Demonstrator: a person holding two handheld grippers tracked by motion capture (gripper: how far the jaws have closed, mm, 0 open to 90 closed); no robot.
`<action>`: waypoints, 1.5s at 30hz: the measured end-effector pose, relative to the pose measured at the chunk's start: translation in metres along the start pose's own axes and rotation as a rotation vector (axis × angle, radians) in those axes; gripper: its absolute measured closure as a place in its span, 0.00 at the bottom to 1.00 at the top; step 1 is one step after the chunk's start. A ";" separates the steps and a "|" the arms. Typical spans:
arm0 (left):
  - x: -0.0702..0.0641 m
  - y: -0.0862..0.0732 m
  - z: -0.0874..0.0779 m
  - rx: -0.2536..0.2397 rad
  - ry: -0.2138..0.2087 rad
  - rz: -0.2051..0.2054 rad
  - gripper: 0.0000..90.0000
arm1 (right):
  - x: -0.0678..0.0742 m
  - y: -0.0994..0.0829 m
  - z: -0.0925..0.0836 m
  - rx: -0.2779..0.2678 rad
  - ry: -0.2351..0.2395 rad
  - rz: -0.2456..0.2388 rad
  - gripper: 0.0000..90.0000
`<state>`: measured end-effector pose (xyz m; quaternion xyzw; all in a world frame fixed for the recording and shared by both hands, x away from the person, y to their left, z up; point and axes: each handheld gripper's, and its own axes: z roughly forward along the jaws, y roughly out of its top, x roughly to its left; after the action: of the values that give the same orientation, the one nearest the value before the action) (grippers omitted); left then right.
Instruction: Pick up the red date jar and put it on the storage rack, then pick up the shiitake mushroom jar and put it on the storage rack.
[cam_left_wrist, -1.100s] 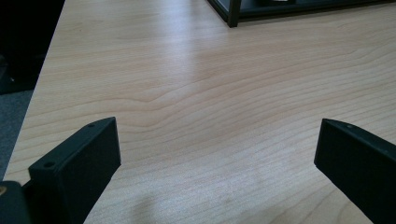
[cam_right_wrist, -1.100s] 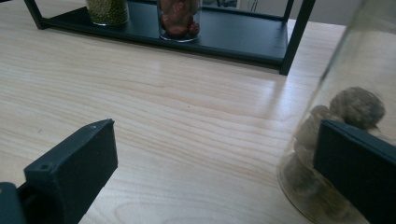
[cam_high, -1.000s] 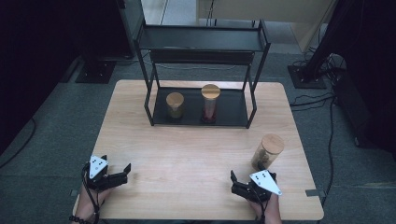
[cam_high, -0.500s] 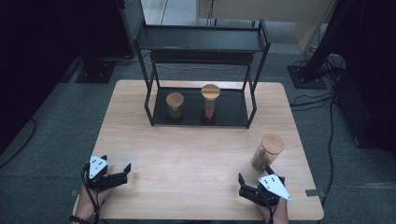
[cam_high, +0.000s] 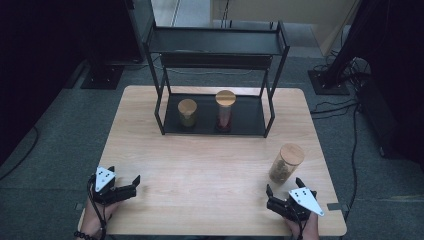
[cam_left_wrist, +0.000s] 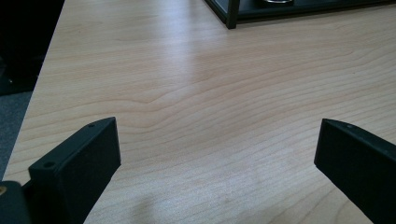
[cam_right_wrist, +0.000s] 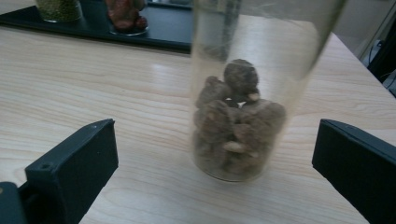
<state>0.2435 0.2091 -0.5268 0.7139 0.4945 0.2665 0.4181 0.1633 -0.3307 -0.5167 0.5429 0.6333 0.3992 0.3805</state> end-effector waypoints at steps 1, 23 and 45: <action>0.000 0.000 0.000 0.000 0.000 0.000 0.00 | -0.002 0.000 0.000 -0.003 -0.005 -0.003 0.00; 0.000 0.000 0.000 0.007 -0.001 0.006 0.00 | -0.055 -0.006 -0.010 -0.011 -0.096 0.021 0.00; 0.000 0.000 0.000 0.003 -0.001 0.006 0.00 | -0.089 -0.010 -0.017 -0.008 -0.146 0.067 0.00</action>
<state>0.2428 0.2089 -0.5267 0.7162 0.4925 0.2667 0.4165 0.1546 -0.4217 -0.5147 0.5900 0.5836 0.3739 0.4142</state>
